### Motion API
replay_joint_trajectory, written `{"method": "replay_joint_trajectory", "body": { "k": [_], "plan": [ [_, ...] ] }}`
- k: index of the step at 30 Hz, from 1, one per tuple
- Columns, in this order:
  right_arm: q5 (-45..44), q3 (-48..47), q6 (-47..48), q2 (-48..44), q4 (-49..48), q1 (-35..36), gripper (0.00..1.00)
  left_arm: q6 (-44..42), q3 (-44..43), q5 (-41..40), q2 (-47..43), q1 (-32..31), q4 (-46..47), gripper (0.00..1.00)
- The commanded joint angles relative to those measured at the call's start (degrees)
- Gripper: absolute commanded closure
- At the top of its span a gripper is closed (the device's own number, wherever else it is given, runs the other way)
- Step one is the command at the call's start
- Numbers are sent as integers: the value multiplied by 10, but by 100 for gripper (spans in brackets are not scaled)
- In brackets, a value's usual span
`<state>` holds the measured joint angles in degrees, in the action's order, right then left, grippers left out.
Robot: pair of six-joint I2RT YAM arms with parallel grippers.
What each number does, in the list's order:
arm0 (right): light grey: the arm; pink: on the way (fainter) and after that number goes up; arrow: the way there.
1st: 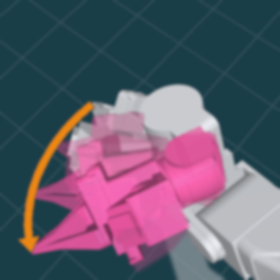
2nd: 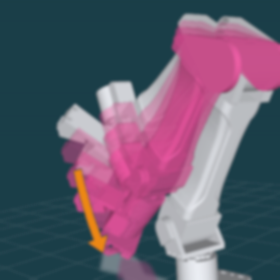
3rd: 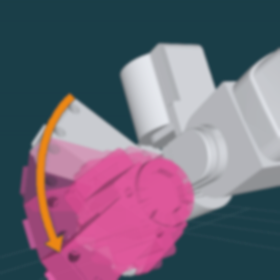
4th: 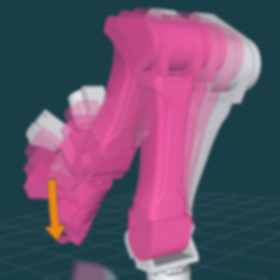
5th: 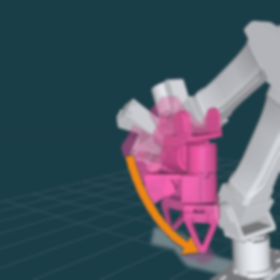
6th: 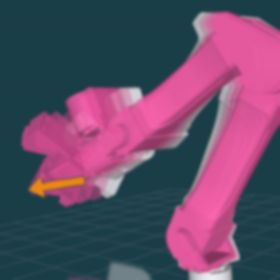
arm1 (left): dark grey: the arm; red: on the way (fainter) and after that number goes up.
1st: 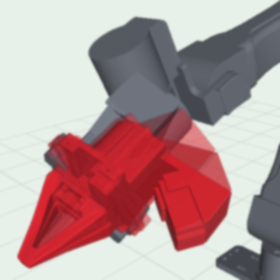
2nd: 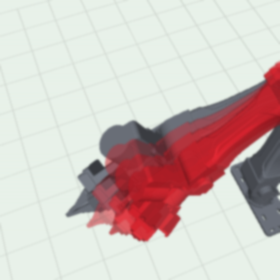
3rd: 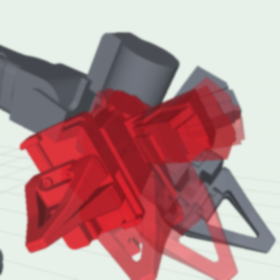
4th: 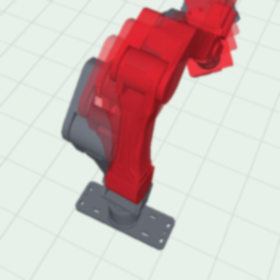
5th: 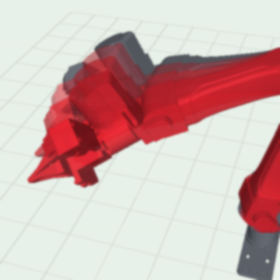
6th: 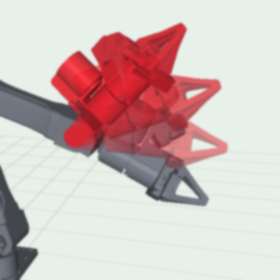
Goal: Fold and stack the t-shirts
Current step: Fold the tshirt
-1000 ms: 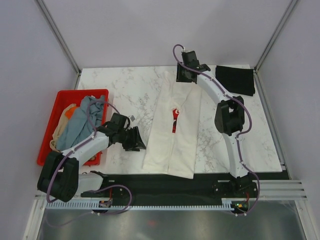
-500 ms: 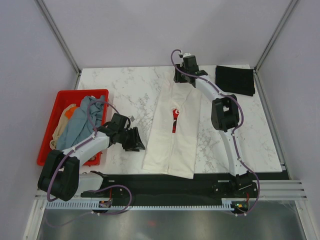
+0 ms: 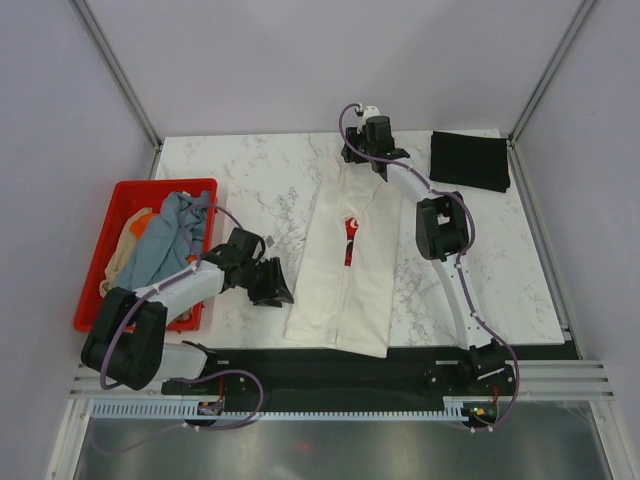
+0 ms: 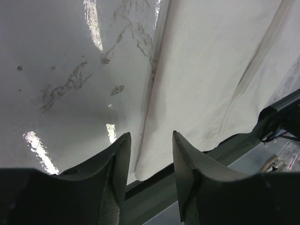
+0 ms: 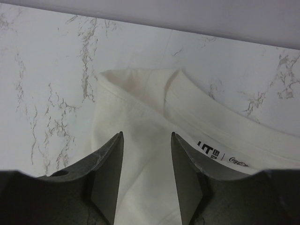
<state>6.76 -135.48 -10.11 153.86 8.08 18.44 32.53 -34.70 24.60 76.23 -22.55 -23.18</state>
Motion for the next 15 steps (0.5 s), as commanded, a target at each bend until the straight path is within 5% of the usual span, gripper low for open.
{"method": "replay_joint_trajectory", "body": {
  "k": [1, 4, 7, 8, 10, 15],
  "plan": [
    [15, -41, -2, 27, -46, -3, 47, 3, -3, 12, 9, -5, 22, 52],
    [4, -42, -4, 32, -54, -2, 60, 2, -5, 12, 23, -6, 24, 53],
    [-24, -37, -4, 30, -61, -4, 85, -2, -6, 16, 38, -7, 29, 72],
    [-32, -36, -7, 29, -62, -6, 100, -1, -5, 17, 43, -7, 31, 78],
    [-52, -33, -16, 27, -66, -9, 100, -1, -5, 18, 52, -8, 31, 96],
    [-61, -22, -29, 17, -71, -11, 100, 6, 0, 8, 57, -11, 31, 98]
  ]
}}
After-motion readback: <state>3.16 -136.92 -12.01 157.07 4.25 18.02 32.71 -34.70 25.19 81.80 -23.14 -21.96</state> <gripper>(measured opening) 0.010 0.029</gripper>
